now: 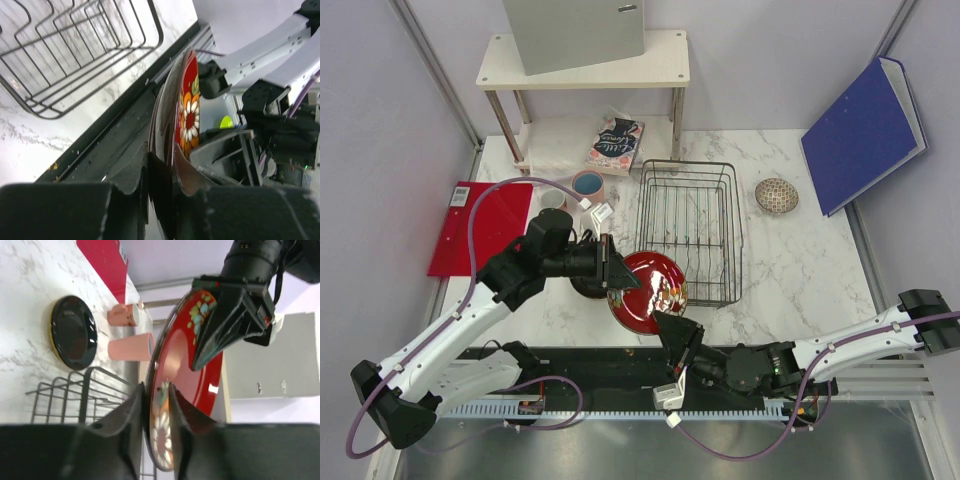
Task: Unload the mixed dishes from the dish rack
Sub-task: Place the plate at the center of the board.
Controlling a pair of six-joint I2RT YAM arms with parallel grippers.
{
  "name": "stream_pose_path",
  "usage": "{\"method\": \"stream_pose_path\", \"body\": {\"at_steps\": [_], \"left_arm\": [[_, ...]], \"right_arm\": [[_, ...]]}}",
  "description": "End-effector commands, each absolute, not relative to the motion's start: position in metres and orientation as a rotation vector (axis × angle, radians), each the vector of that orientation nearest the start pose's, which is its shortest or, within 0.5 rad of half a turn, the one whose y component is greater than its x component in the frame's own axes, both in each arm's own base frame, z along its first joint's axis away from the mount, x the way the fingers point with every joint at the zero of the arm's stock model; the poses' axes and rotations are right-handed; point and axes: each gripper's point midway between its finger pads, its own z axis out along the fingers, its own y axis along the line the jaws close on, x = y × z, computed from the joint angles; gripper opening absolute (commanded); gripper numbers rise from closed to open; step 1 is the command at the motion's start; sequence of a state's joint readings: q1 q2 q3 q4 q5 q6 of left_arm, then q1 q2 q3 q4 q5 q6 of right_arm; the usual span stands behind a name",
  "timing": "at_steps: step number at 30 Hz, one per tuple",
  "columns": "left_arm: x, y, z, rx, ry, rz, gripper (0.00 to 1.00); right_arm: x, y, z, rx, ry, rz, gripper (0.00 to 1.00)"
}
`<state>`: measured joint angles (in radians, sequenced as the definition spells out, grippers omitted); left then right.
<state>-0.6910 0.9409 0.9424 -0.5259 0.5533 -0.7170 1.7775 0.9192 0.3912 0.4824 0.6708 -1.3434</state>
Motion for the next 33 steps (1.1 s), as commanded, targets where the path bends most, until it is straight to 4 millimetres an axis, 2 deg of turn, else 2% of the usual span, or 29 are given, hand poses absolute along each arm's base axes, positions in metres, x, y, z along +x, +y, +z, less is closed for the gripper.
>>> {"method": "stream_pose_path", "body": {"at_steps": [1,3,4,9,15,16,18,19,20,21,22,24,25,29,33], "left_arm": [[0.114,-0.265,0.266,0.491,2.276,-1.472,0.02],[0.116,-0.266,0.275,0.474,2.231,-1.501,0.02],[0.120,-0.265,0.277,0.456,2.220,-1.499,0.02],[0.139,-0.253,0.297,0.369,2.113,-1.493,0.02],[0.185,-0.210,0.320,0.157,1.992,-1.379,0.02],[0.194,-0.201,0.322,0.115,1.978,-1.334,0.02],[0.208,-0.192,0.315,0.050,1.986,-1.230,0.02],[0.213,-0.189,0.308,0.020,1.994,-1.203,0.02],[0.218,-0.185,0.304,-0.011,1.991,-1.178,0.02],[0.224,-0.180,0.299,-0.052,1.994,-1.140,0.02],[0.229,-0.175,0.287,-0.095,2.015,-1.119,0.02],[0.241,-0.164,0.277,-0.173,2.014,-1.062,0.02],[0.246,-0.158,0.268,-0.213,2.024,-1.036,0.02],[0.264,-0.148,0.249,-0.315,2.017,-0.992,0.02],[0.278,-0.145,0.217,-0.392,2.059,-0.951,0.02]], "right_arm": [[0.093,0.301,0.254,-1.377,0.653,-0.181,0.55],[0.093,0.301,0.255,-1.362,0.665,-0.168,0.72],[0.092,0.301,0.255,-1.355,0.669,-0.158,0.98],[0.090,0.300,0.269,-1.259,0.734,-0.058,0.98],[0.095,0.291,0.297,-1.022,0.958,0.150,0.98],[0.100,0.286,0.307,-0.949,1.017,0.183,0.98],[0.102,0.281,0.312,-0.836,1.142,0.297,0.98],[0.105,0.272,0.329,-0.743,1.195,0.344,0.98],[0.108,0.268,0.333,-0.638,1.262,0.425,0.98],[0.109,0.264,0.336,-0.593,1.296,0.457,0.98],[0.110,0.256,0.351,-0.514,1.315,0.527,0.98],[0.109,0.250,0.359,-0.386,1.374,0.663,0.98],[0.112,0.239,0.368,-0.302,1.387,0.727,0.98],[0.120,0.213,0.373,-0.087,1.442,0.856,0.98],[0.122,0.203,0.366,-0.046,1.472,0.876,0.98]]}}
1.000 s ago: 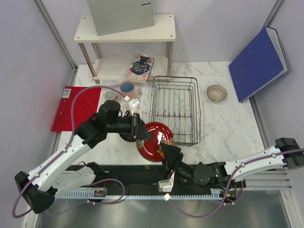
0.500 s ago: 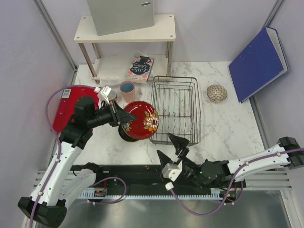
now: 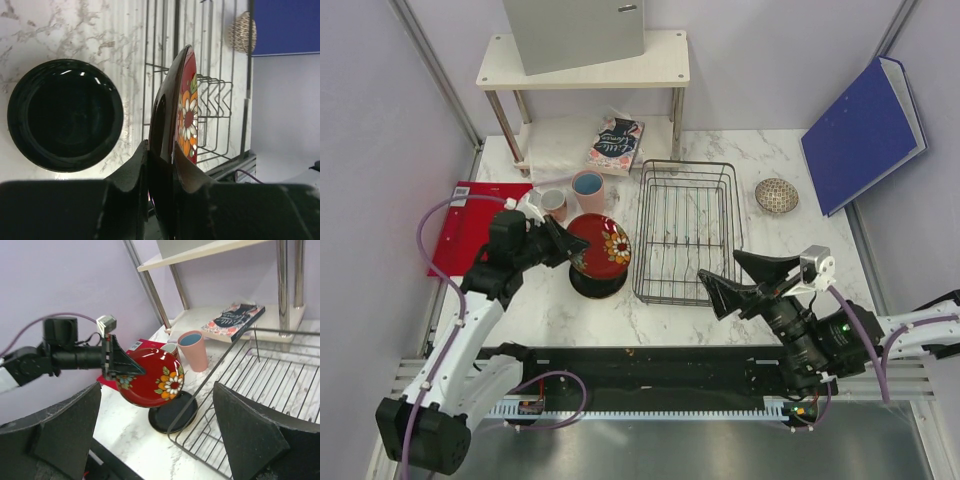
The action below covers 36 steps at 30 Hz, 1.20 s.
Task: Unload the mixed dishes from the dish rack
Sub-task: Place the plate at the center of the board.
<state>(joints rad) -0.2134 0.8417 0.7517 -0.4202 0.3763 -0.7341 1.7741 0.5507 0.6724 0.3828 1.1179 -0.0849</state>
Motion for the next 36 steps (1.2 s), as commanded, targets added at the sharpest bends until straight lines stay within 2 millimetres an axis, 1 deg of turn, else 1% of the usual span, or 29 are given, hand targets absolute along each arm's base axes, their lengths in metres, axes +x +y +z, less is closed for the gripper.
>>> {"method": "stream_pose_path", "body": {"at_steps": [1,3,4,6,7,8,10,15,21,24,27,28,30,31,33,34,36], "left_arm": [[0.282,-0.146,0.201,-0.410,2.089,-0.946,0.02],[0.285,-0.147,0.189,-0.424,2.105,-0.945,0.02],[0.286,-0.146,0.175,-0.444,2.125,-0.936,0.02],[0.289,-0.144,0.166,-0.470,2.120,-0.927,0.02],[0.287,-0.142,0.155,-0.491,2.132,-0.911,0.02],[0.290,-0.140,0.156,-0.503,2.110,-0.909,0.02],[0.291,-0.136,0.144,-0.536,2.117,-0.876,0.02],[0.292,-0.136,0.120,-0.563,2.180,-0.856,0.02],[0.291,-0.138,0.097,-0.598,2.256,-0.843,0.02],[0.290,-0.140,0.088,-0.618,2.301,-0.840,0.02],[0.288,-0.141,0.083,-0.628,2.344,-0.834,0.02],[0.284,-0.140,0.077,-0.636,2.377,-0.823,0.02],[0.283,-0.141,0.077,-0.637,2.403,-0.819,0.03],[0.278,-0.141,0.072,-0.638,2.442,-0.807,0.06],[0.276,-0.143,0.074,-0.622,2.465,-0.819,0.12],[0.275,-0.144,0.074,-0.604,2.471,-0.821,0.20],[0.272,-0.146,0.078,-0.587,2.480,-0.839,0.27]], "right_arm": [[0.122,0.202,0.365,-0.035,1.478,0.882,0.98],[0.121,0.204,0.361,-0.054,1.486,0.875,0.98],[0.121,0.205,0.359,-0.056,1.488,0.878,0.98],[0.120,0.207,0.356,-0.065,1.490,0.875,0.98],[0.120,0.208,0.354,-0.069,1.491,0.874,0.98],[0.119,0.209,0.353,-0.072,1.492,0.874,0.98],[0.119,0.211,0.350,-0.082,1.495,0.870,0.98],[0.118,0.214,0.347,-0.100,1.496,0.852,0.98],[0.119,0.215,0.346,-0.106,1.495,0.840,0.98],[0.119,0.215,0.345,-0.109,1.496,0.835,0.98],[0.119,0.216,0.344,-0.114,1.496,0.830,0.98],[0.118,0.216,0.343,-0.116,1.496,0.830,0.98],[0.119,0.216,0.342,-0.115,1.498,0.829,0.98],[0.119,0.216,0.341,-0.113,1.499,0.832,0.98],[0.119,0.216,0.339,-0.115,1.500,0.827,0.98],[0.119,0.215,0.339,-0.113,1.500,0.827,0.98],[0.118,0.216,0.338,-0.117,1.502,0.826,0.98]]}}
